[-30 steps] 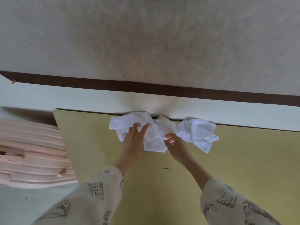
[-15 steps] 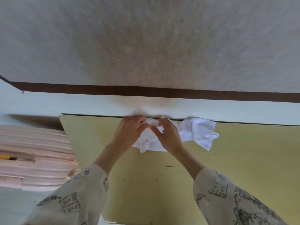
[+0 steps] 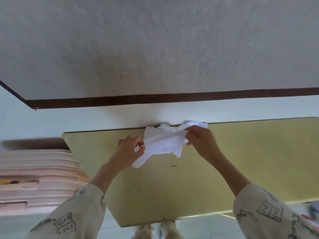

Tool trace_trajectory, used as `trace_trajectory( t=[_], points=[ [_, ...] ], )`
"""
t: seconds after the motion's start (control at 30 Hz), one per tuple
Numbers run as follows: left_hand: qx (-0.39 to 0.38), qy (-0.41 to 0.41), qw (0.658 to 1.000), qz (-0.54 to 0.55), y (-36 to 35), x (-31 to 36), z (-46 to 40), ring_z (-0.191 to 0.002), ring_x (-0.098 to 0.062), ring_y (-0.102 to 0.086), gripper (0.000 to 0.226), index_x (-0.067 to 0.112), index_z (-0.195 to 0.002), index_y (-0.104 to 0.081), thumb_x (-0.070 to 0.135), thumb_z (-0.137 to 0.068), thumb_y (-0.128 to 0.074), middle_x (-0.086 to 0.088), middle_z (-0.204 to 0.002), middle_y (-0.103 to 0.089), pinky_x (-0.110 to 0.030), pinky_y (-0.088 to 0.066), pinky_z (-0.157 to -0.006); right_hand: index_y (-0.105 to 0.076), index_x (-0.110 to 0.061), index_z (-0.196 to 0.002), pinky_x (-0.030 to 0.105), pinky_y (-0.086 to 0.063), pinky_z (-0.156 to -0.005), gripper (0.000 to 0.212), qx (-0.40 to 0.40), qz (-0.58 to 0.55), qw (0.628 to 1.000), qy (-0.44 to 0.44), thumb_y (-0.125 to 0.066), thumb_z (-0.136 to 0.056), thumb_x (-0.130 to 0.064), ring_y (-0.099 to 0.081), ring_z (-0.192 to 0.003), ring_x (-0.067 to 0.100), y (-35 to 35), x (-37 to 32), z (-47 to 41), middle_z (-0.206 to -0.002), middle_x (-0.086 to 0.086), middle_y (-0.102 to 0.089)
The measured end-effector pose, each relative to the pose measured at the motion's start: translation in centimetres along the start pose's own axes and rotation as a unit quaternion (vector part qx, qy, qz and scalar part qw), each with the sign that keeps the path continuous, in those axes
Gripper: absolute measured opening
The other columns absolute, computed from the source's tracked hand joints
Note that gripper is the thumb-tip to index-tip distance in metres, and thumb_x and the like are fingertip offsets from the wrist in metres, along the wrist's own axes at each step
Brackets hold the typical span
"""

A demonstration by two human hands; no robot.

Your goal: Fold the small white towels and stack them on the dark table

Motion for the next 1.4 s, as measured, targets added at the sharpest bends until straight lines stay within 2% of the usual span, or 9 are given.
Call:
trace_trajectory(
  t=[0.2, 0.37, 0.53, 0.67, 0.77, 0.87, 1.07, 1.17, 1.4],
  points=[
    [-0.006, 0.01, 0.998, 0.062, -0.2, 1.2, 1.3, -0.077, -0.012, -0.049, 0.009, 0.021, -0.091, -0.046, 0.012, -0.092, -0.046, 0.007, -0.083, -0.054, -0.03, -0.032, -0.081, -0.062, -0.029, -0.072, 0.008, -0.042, -0.058, 0.038, 0.049, -0.027, 0.998, 0.019, -0.048, -0.084, 0.004, -0.056, -0.058, 0.001, 4.4, 0.3, 1.7, -0.069, -0.012, -0.062],
    [0.013, 0.023, 0.999, 0.04, 0.6, 2.6, 0.5, -0.099, -0.016, -0.047, 0.024, 0.012, -0.116, -0.053, 0.008, -0.094, -0.043, 0.004, -0.102, -0.046, -0.035, -0.036, -0.095, -0.07, -0.013, -0.091, 0.025, -0.042, -0.07, 0.021, 0.042, 0.016, 0.999, 0.02, -0.053, -0.087, -0.002, -0.054, -0.065, 0.006, 6.7, 2.2, 1.0, -0.068, -0.014, -0.06],
    [0.111, 0.035, 0.992, 0.043, 3.9, 4.8, 0.9, -0.087, -0.019, -0.053, 0.017, 0.008, -0.095, -0.063, 0.023, -0.091, -0.055, 0.001, -0.088, -0.055, -0.031, -0.04, -0.084, -0.06, -0.016, -0.082, 0.027, -0.045, -0.073, 0.017, 0.046, -0.017, 0.998, 0.027, -0.051, -0.087, -0.002, -0.053, -0.066, 0.006, 8.8, 2.8, 1.1, -0.074, -0.01, -0.06],
    [0.147, 0.034, 0.986, 0.075, 4.4, 6.9, 3.4, -0.071, -0.012, -0.053, 0.019, 0.015, -0.08, -0.059, 0.033, -0.085, -0.062, 0.009, -0.072, -0.057, -0.03, -0.04, -0.076, -0.055, -0.024, -0.074, 0.017, -0.044, -0.061, 0.029, 0.033, -0.053, 0.998, 0.014, -0.052, -0.084, 0.003, -0.055, -0.064, 0.011, 9.6, 4.4, 2.8, -0.072, -0.004, -0.059],
    [0.105, 0.04, 0.989, 0.094, 1.4, 7.5, 6.0, -0.066, -0.011, -0.054, 0.012, 0.017, -0.079, -0.06, 0.026, -0.085, -0.062, 0.005, -0.073, -0.061, -0.024, -0.041, -0.063, -0.056, -0.022, -0.071, 0.022, -0.038, -0.06, 0.022, -0.003, -0.036, 0.999, 0.001, -0.059, -0.086, -0.007, -0.049, -0.062, 0.011, 8.7, 7.1, 5.0, -0.067, 0.0, -0.058],
    [-0.014, 0.033, 0.998, 0.06, -5.0, 6.6, 8.1, -0.071, -0.014, -0.055, 0.006, 0.018, -0.084, -0.065, 0.019, -0.087, -0.06, 0.005, -0.076, -0.06, -0.03, -0.043, -0.069, -0.058, -0.021, -0.071, 0.026, -0.037, -0.063, 0.017, -0.041, 0.004, 0.999, -0.025, -0.061, -0.087, -0.013, -0.049, -0.067, 0.015, 7.2, 11.2, 7.2, -0.068, 0.001, -0.058],
    [-0.172, 0.08, 0.981, 0.039, -16.2, 2.4, 11.6, -0.088, -0.01, -0.053, 0.018, 0.009, -0.103, -0.067, 0.012, -0.09, -0.056, 0.007, -0.088, -0.057, -0.017, -0.036, -0.075, -0.06, -0.025, -0.073, 0.017, -0.039, -0.063, 0.019, -0.132, 0.045, 0.984, -0.11, -0.059, -0.089, -0.015, -0.054, -0.076, 0.014, 3.0, 20.7, 10.8, -0.07, -0.008, -0.06],
    [-0.15, 0.13, 0.978, 0.067, -17.6, 0.4, 11.3, -0.077, -0.008, -0.053, 0.011, 0.012, -0.092, -0.068, 0.018, -0.087, -0.061, 0.015, -0.075, -0.056, -0.01, -0.033, -0.061, -0.061, -0.015, -0.082, 0.024, -0.037, -0.064, 0.013, -0.12, 0.041, 0.981, -0.148, -0.054, -0.093, -0.018, -0.051, -0.079, 0.017, 1.8, 23.8, 11.2, -0.079, 0.001, -0.059],
    [-0.038, 0.197, 0.97, 0.14, -17.3, -2.8, 7.2, -0.063, -0.006, -0.048, 0.01, 0.019, -0.076, -0.06, 0.021, -0.084, -0.065, 0.01, -0.068, -0.056, -0.011, -0.034, -0.055, -0.052, 0.001, -0.068, 0.028, -0.025, -0.054, 0.028, -0.021, 0.045, 0.985, -0.163, -0.05, -0.092, -0.013, -0.032, -0.058, 0.017, 0.8, 26.1, 8.0, -0.054, 0.0, -0.036]
  ],
)
Point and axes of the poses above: each hand's wrist, its own z-axis away from the middle knuckle, its own y-axis out of the back of the hand, x = y × z, the point moved 10 cm from there along -z, towards the middle knuckle
